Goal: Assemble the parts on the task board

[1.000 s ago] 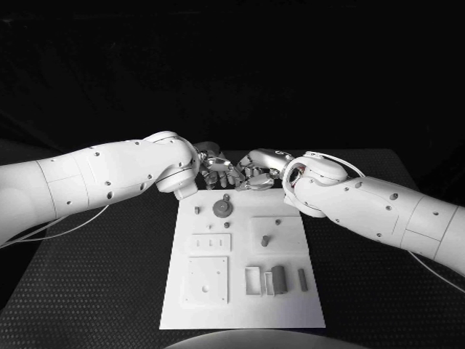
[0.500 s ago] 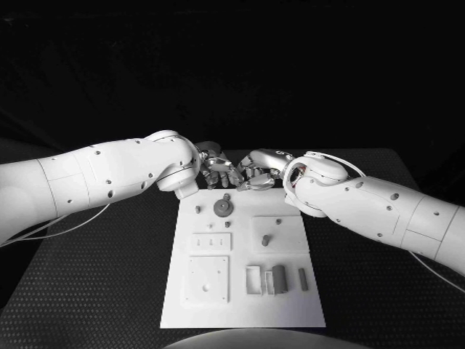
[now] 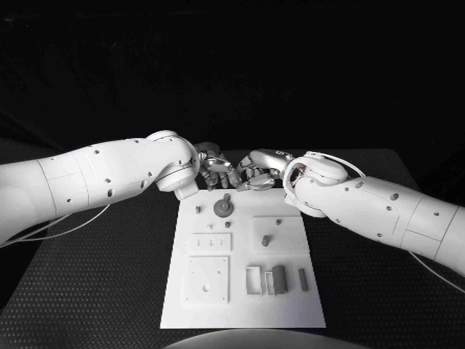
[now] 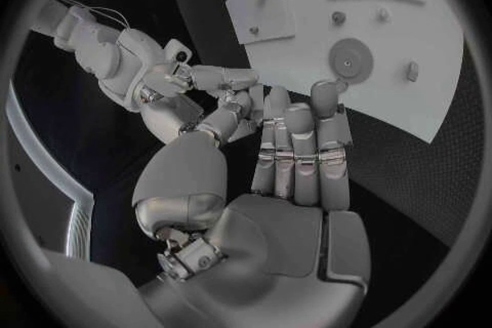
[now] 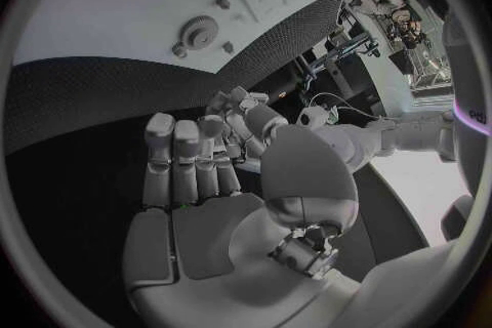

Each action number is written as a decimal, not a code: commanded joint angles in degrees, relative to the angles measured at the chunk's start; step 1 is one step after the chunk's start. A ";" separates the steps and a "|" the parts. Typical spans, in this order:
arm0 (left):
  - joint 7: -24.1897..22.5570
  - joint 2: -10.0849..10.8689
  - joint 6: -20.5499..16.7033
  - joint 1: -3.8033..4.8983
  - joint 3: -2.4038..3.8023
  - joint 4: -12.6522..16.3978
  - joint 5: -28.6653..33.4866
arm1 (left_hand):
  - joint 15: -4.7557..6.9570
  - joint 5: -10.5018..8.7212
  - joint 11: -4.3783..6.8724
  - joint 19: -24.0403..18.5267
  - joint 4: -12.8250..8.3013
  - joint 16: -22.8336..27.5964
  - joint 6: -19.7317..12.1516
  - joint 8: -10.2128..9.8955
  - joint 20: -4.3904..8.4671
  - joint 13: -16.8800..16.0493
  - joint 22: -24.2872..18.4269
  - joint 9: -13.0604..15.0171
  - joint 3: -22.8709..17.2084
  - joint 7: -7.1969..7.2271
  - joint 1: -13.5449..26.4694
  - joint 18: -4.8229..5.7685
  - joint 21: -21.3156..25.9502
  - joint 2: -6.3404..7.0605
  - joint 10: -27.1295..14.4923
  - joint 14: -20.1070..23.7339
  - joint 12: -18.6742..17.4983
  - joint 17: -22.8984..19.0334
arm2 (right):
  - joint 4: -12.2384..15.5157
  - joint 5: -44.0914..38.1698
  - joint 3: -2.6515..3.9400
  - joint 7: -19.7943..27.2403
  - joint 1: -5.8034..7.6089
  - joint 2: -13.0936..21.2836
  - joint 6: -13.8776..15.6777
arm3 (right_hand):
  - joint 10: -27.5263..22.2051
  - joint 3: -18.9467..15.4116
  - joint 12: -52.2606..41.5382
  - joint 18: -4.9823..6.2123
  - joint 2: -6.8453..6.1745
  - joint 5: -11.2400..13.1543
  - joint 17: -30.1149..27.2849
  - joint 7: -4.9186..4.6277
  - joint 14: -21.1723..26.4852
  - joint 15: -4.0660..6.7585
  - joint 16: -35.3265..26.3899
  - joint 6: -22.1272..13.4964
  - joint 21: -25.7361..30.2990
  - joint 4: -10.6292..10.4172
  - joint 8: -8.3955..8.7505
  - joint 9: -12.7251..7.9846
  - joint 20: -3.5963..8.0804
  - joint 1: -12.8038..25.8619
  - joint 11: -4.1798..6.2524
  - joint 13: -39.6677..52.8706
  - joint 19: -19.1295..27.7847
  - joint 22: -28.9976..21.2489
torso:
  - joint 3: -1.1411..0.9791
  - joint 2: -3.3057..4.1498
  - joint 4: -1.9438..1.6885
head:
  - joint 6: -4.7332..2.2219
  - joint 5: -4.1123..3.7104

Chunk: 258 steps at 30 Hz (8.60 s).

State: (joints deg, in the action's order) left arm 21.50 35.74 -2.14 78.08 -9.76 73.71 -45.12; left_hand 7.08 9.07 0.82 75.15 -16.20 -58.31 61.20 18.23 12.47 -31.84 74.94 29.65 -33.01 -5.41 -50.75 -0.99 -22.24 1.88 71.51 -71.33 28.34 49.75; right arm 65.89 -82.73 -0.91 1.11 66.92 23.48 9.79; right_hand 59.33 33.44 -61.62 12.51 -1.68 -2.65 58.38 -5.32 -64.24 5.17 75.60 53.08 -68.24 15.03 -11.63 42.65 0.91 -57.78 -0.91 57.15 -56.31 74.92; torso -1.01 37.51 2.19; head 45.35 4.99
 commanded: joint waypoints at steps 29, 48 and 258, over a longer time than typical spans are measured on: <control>1.02 0.12 -1.95 0.04 0.00 -0.79 14.16 | 1.16 5.76 1.31 1.37 -0.38 -2.61 2.65 2.00 1.05 -1.29 1.41 3.32 -3.70 1.69 -4.93 -1.29 -2.34 -0.52 2.94 -1.42 0.59 0.13 | -1.19 -0.60 0.04 0.11 0.03 0.46 1.75 | -3.54 -2.00 2.19 2.49 -5.65 -0.12 -0.69 -4.95 2.61 -2.67 -2.23 -8.40 2.49 0.28 5.72 -2.34 -0.42 1.85 -2.83 -1.43 1.83 -0.80 | -0.05 0.01 0.01 | 0.30 -0.01; 8.99 5.35 -5.15 0.35 -3.99 4.45 6.28 | 3.21 18.70 3.34 4.24 -0.39 -7.11 6.32 3.21 2.83 -4.11 1.52 6.86 -4.52 3.63 -2.03 -1.39 -8.45 1.72 6.33 -4.70 4.05 0.82 | -2.98 2.85 0.00 0.09 0.12 11.09 5.85 | -4.57 -2.31 2.70 2.49 -5.83 -0.13 -1.05 -5.60 3.69 -3.39 -2.86 -8.92 3.43 0.56 5.97 -2.69 -1.33 0.80 -3.49 -2.45 2.70 -1.18 | -0.26 -0.13 0.13 | 1.14 1.08; 11.81 2.81 -0.81 -11.05 -4.00 5.88 -4.39 | 4.08 12.63 4.54 3.30 3.97 -23.30 13.29 6.94 1.20 -3.35 0.66 17.65 -1.22 7.51 8.53 -2.74 -24.59 4.68 9.57 -3.62 14.34 -4.06 | -8.20 15.01 0.29 2.80 1.25 8.53 7.73 | -5.29 -3.11 2.84 2.49 -5.40 -0.12 -1.90 -5.79 4.40 -3.58 -3.56 -9.26 4.34 -0.39 6.04 -3.24 -2.16 1.40 -3.69 -4.25 3.39 -1.59 | -0.95 -0.64 -0.32 | 4.65 -0.91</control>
State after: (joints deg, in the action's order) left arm 34.40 38.62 -3.38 67.07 -13.75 79.52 -50.25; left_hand 11.44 21.89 5.52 78.31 -12.49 -81.42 74.61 24.91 14.04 -35.27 74.94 47.24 -34.26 2.07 -42.27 -3.93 -47.12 6.12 81.15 -74.94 42.59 45.74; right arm 57.63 -67.43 -0.66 3.57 68.13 32.02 17.96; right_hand 54.48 30.51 -58.95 12.38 -7.55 -2.63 56.53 -9.54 -60.17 1.53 72.44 45.15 -64.14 14.63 -5.59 39.48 -1.27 -56.44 -4.50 52.95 -53.33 73.42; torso -2.00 36.88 1.89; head 50.01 4.16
